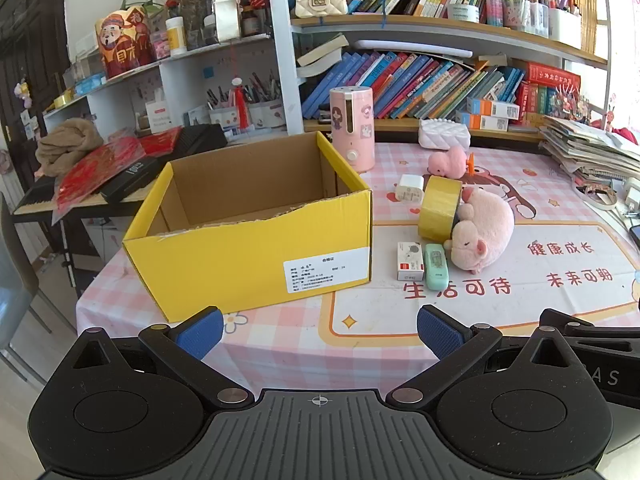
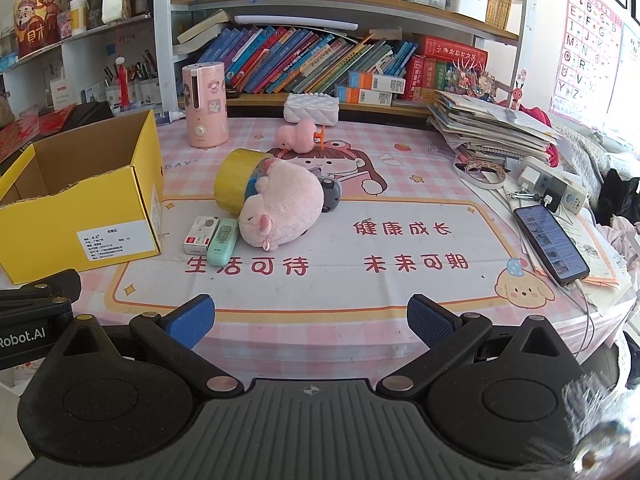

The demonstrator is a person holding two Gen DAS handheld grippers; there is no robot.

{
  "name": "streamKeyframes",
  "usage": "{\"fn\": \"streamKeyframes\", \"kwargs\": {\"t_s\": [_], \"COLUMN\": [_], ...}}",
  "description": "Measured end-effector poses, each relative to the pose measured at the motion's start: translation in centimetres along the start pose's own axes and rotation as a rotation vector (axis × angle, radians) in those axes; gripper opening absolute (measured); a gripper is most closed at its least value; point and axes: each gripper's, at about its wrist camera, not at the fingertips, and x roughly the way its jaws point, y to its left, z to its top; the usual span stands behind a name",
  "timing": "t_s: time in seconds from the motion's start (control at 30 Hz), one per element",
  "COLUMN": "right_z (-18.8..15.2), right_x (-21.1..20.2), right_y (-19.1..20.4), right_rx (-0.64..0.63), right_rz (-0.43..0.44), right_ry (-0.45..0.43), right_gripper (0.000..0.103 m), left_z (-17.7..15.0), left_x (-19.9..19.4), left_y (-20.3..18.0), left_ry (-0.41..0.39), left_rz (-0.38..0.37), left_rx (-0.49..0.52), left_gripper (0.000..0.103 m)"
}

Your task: Organize objects

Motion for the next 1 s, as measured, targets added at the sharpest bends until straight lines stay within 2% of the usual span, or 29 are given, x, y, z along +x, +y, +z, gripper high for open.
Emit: {"fn": "streamKeyframes", "kwargs": {"t_s": [1.0], "right_z": [0.09], "right_x": [0.16], "right_y": [0.15], "right_rx": [-0.001], "right_rz": [0.000], "right_ry": [0.005], "right_gripper": [0.103], "left_z": [-0.17], "left_x": [0.58], "left_y": [-0.50], "left_ry": [0.011], "left_rz": [0.000], "left_rx": [0.000], "left_gripper": [0.103]}}
